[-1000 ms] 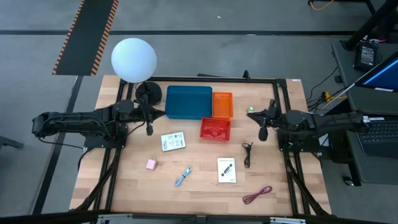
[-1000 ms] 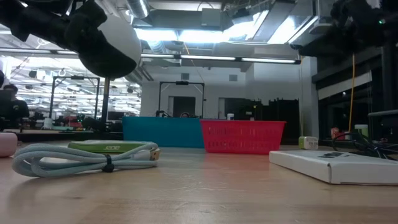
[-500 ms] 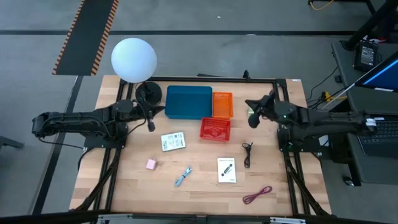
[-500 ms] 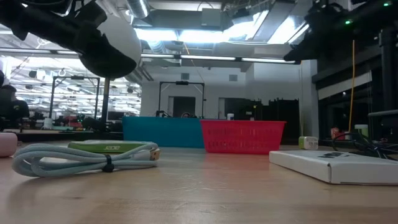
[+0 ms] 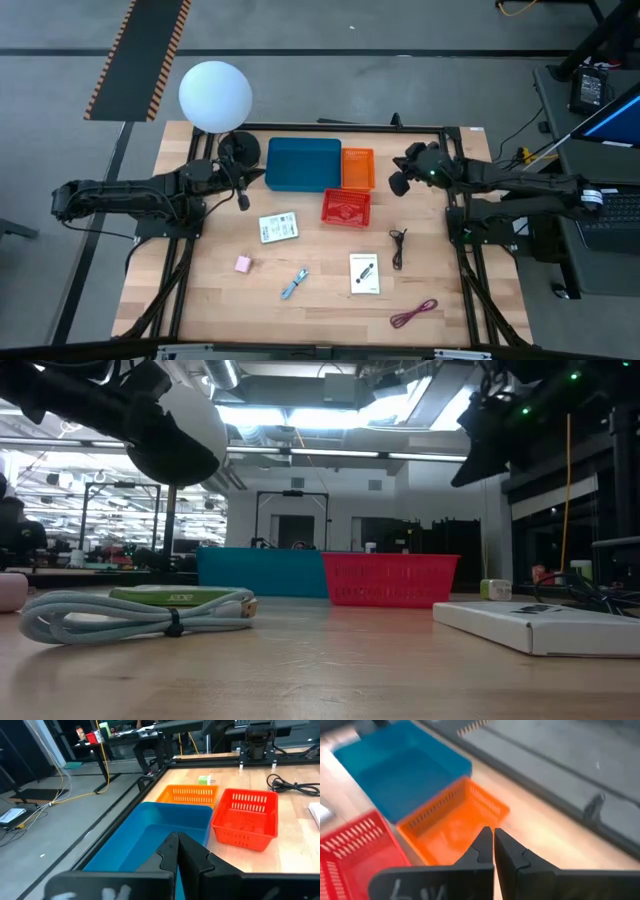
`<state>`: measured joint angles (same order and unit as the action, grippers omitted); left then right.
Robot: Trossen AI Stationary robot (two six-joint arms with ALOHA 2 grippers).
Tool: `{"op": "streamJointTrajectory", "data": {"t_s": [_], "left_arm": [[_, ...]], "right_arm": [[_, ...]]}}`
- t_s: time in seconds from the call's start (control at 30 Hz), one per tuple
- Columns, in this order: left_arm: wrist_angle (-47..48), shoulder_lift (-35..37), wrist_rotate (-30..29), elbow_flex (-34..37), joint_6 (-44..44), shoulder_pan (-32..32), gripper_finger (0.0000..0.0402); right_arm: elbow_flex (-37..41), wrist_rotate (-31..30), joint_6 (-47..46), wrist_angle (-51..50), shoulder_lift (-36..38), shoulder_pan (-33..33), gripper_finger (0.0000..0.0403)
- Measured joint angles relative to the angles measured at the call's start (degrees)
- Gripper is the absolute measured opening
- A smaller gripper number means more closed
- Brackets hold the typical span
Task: Pick and place items into bin
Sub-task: Put the green charger adapter into the red bin
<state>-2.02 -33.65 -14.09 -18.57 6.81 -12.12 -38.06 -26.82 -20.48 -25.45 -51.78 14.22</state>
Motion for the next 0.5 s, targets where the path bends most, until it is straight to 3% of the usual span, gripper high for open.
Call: {"op": "streamJointTrajectory", "data": {"t_s": [0.2,0.5], "left_arm": [[-1.5,0.0,-1.4,0.0,0.0,0.0,0.0003],[-1.7,0.0,-1.5,0.0,0.0,0.0,0.0003]], "right_arm": [[-5.8,0.0,-8.3,-12.9,-5.7,0.0,0.0],[-6.4,-1.2,-14.9,-16.9,-8.6,0.0,0.0]]}}
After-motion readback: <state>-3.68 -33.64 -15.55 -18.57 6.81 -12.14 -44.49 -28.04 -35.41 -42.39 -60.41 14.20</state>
